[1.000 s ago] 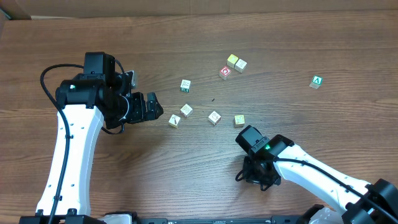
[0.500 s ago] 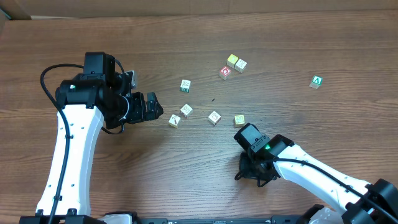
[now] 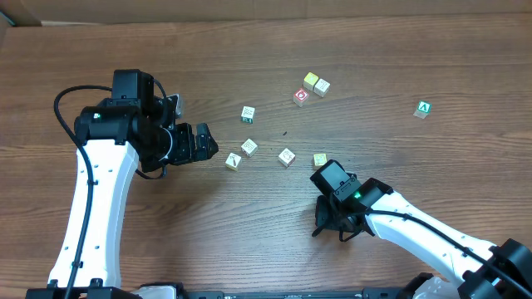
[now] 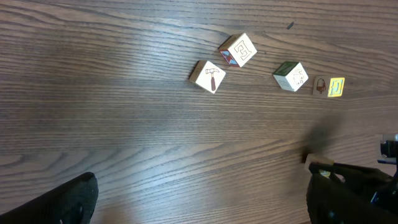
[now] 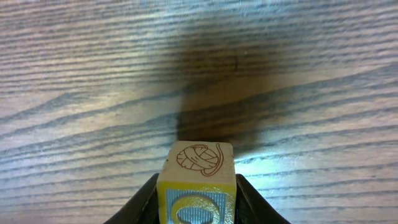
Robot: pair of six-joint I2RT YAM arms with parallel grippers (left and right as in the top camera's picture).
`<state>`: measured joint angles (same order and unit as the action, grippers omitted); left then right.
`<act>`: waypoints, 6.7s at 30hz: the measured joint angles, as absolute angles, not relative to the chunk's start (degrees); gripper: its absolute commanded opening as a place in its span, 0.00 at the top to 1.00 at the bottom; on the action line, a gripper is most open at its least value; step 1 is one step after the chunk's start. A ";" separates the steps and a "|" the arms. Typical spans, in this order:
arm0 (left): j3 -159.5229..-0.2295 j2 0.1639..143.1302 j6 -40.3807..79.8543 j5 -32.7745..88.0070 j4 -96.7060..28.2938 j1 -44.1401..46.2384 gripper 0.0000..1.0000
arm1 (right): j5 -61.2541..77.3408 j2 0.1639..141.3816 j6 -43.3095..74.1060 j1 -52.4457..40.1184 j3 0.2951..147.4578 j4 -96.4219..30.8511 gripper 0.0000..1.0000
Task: Flip 5 blocks
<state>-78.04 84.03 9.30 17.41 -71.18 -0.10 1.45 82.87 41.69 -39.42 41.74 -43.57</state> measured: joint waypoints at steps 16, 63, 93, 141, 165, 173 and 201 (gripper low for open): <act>-78.04 84.03 9.30 17.41 -71.18 -0.10 0.00 | 0.62 82.87 40.45 -39.42 41.74 -43.33 0.61; -78.04 84.03 9.30 17.43 -71.79 -0.10 0.00 | 4.34 105.75 18.50 -26.28 66.30 -42.74 0.59; -78.04 84.03 9.30 17.43 -72.62 -0.10 0.00 | 4.51 95.29 22.33 -26.46 70.96 -58.70 0.80; -78.04 84.03 9.30 17.43 -72.88 -0.10 0.00 | 6.07 92.27 37.34 -45.78 52.16 -45.58 0.77; -78.04 84.03 9.32 17.43 -72.88 -0.10 0.00 | 5.15 93.27 37.47 -45.78 52.05 -42.98 0.51; -78.04 84.03 9.30 17.43 -72.88 -0.10 0.00 | 5.15 93.27 37.47 -45.78 52.16 -42.94 0.46; -74.94 84.03 9.39 17.47 -71.42 -0.10 0.21 | -5.63 93.30 38.63 -36.34 78.85 -68.95 0.54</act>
<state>-74.94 84.03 9.39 17.47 -71.42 -0.10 -5.63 93.30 38.63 -36.34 78.85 -68.95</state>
